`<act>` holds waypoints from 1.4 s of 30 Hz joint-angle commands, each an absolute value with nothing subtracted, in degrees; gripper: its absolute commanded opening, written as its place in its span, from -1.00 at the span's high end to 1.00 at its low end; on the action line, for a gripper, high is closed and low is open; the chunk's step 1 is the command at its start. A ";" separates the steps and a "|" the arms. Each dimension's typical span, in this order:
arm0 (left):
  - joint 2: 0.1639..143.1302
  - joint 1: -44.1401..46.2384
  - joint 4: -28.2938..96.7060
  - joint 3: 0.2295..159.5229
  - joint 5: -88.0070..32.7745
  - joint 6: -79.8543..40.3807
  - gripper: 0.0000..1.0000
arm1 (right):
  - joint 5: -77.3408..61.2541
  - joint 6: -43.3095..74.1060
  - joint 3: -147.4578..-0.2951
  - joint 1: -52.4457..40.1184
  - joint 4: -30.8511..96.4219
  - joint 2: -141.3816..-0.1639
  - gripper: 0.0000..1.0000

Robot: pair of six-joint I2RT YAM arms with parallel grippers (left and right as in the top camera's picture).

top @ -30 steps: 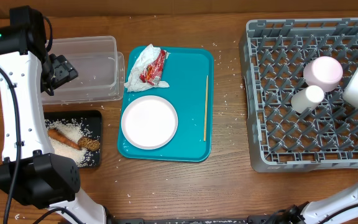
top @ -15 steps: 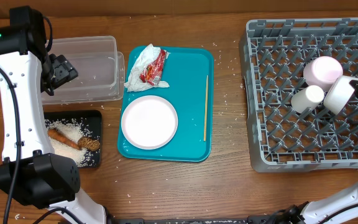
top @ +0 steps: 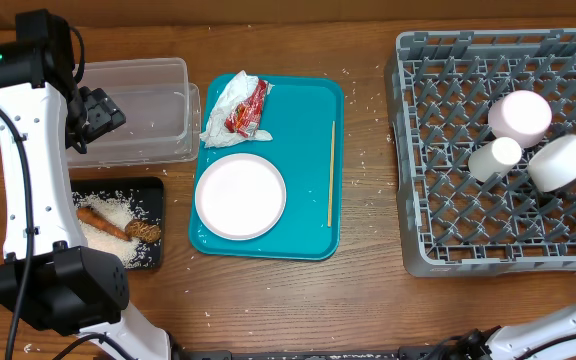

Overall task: Sort waste into correct bins and load items into the dishwasher
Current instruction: 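Release the white bowl and withdraw the right gripper from the rack, then move the right gripper over the white plate on the teal tray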

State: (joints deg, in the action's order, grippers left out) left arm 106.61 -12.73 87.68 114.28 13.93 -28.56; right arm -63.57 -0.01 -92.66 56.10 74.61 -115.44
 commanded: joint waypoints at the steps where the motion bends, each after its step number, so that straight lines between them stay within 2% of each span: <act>1: 105.65 -11.97 87.61 115.22 13.87 -28.32 -1.00 | -60.03 3.38 -93.91 57.43 74.63 -113.56 0.65; 6: 105.65 -11.97 87.61 115.22 13.87 -28.32 -0.99 | -58.22 3.95 -95.20 58.83 75.66 -111.00 0.49; 16: 105.65 -11.97 87.61 115.22 13.87 -28.32 -1.00 | -40.51 13.82 -99.53 58.17 75.26 -97.78 0.26; 17: 105.65 -11.97 87.59 115.22 13.87 -28.32 -1.00 | -40.38 13.82 -99.53 57.93 74.89 -96.20 0.19; 20: 105.65 -11.99 87.59 115.22 13.87 -28.32 -0.99 | -39.57 15.11 -99.53 56.25 73.89 -92.31 -0.30; 24: 105.65 -11.97 87.59 115.22 13.87 -28.34 -1.00 | -35.59 17.23 -99.53 52.03 72.38 -89.84 -0.38; 28: 105.65 -11.97 87.61 115.22 13.87 -28.32 -1.00 | -23.79 20.82 -98.96 45.67 70.48 -90.04 -0.65; 32: 105.65 -11.97 87.61 115.22 13.87 -28.32 -0.99 | -11.07 24.16 -98.50 39.11 70.54 -91.77 -0.64; 36: 105.65 -11.97 87.61 115.22 13.87 -28.32 -0.99 | -2.39 27.97 -98.48 35.44 71.20 -94.76 -0.45; 40: 105.65 -11.97 87.61 115.22 13.87 -28.32 -1.00 | -4.60 28.25 -98.48 34.65 71.85 -98.63 -0.33; 42: 105.65 -11.97 87.61 115.22 13.87 -28.32 -0.99 | -8.32 26.11 -98.48 34.41 72.79 -99.72 -0.33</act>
State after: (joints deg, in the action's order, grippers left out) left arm 106.61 -12.73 87.66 114.28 13.93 -28.56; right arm -7.42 26.57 -98.56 34.76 72.27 -98.19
